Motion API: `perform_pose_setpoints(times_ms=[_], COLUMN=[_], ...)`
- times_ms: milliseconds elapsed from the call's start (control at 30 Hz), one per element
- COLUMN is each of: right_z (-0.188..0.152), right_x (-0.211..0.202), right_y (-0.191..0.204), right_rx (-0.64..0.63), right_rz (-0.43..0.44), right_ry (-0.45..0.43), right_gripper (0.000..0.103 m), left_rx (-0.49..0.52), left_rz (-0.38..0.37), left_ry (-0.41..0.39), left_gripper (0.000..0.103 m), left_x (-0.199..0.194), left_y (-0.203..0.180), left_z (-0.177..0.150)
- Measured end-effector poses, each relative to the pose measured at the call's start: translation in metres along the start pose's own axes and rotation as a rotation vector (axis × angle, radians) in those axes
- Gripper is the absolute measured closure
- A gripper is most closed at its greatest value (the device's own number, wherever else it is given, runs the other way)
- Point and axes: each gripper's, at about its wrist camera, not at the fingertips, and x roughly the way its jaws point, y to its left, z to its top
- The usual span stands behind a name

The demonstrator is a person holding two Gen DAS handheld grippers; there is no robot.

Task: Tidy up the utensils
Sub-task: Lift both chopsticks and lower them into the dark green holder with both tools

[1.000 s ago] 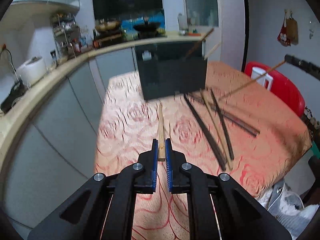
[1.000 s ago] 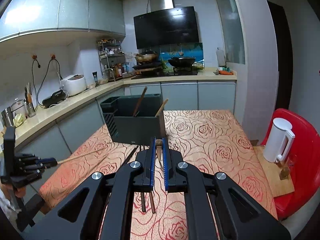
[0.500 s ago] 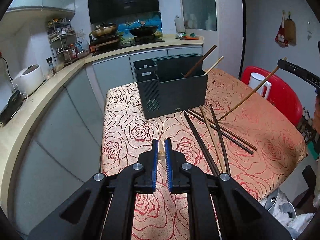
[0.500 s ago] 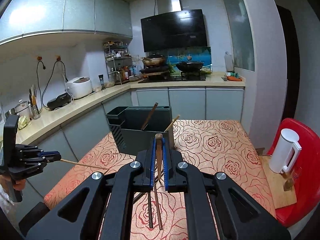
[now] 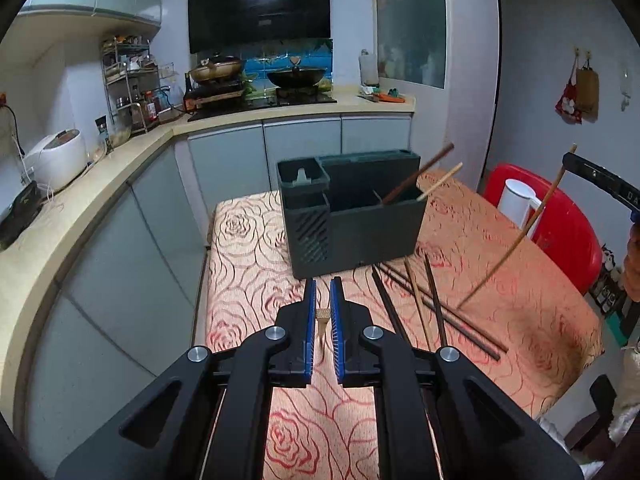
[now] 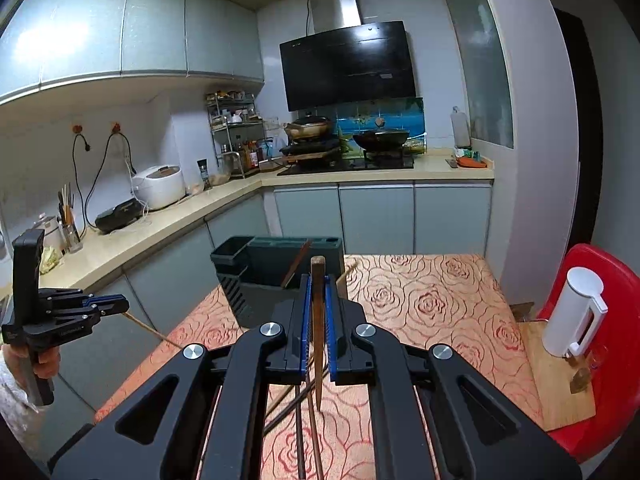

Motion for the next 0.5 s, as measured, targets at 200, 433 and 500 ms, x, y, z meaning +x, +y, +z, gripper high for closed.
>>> perform_pose_setpoints(times_ms=[200, 433, 500], right_z=[0.037, 0.088, 0.100], right_x=[0.005, 0.019, 0.025], right_y=[-0.004, -0.006, -0.008], right_rx=[-0.008, -0.029, -0.024], right_rz=[0.002, -0.024, -0.026], right_ry=[-0.024, -0.077, -0.086], right_gripper=[0.096, 0.096, 0.096], left_rx=[0.028, 0.064, 0.071], left_rz=[-0.013, -0.036, -0.048], left_ry=[-0.022, -0.053, -0.059], left_gripper=[0.096, 0.096, 0.096], left_x=[-0.007, -0.008, -0.005], left_y=[0.000, -0.007, -0.010], left_z=[0.038, 0.095, 0.108])
